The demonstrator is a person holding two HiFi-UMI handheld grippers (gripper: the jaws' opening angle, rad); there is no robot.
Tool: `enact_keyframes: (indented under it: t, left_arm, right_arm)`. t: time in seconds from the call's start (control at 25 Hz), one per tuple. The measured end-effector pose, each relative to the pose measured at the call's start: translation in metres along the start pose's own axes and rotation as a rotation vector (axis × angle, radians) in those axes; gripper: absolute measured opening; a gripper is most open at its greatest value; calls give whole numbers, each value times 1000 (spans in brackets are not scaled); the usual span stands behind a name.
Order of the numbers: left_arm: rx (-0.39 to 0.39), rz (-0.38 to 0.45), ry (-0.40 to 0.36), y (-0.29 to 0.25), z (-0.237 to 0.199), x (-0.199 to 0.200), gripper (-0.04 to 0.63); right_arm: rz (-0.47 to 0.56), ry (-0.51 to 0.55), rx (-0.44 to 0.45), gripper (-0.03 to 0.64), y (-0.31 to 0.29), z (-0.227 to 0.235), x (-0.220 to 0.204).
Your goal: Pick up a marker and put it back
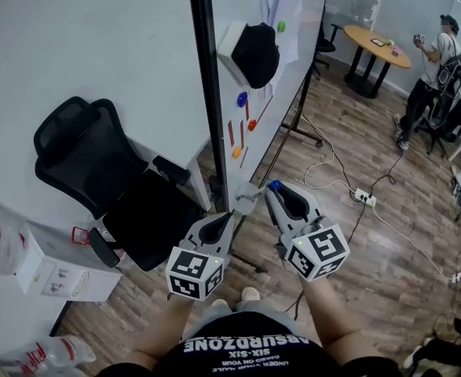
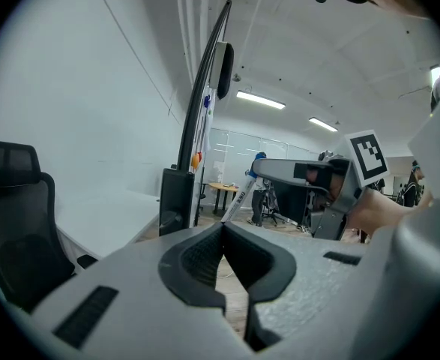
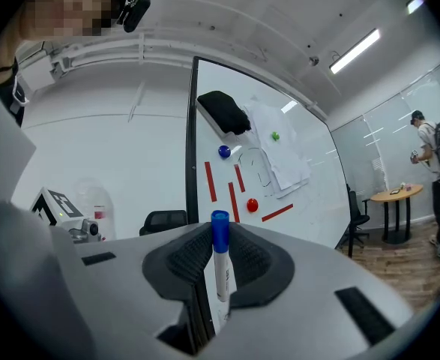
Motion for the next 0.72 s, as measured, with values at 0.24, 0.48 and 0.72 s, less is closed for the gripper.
enact_keyframes:
  t: [0.24,0.48,0.72]
  left_arm:
    - [-11,7,5,3,1,-1,8]
    - [-23,8,4,5,3,-1,8]
    - [-35,6,-1,6,7,-2,8]
  right_arm:
    - [-11,-5,2,63,10,-9,-4]
    - [-20,-19,-6,63,18,-15,-10]
    - [-34,-35,-19,63,26,-20,-19]
Point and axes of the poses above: the fingertips, and each gripper's own axes: y backward along the fingers, z to its right, x out of its top, the point moved 4 cm from there along y, backward along the fingers
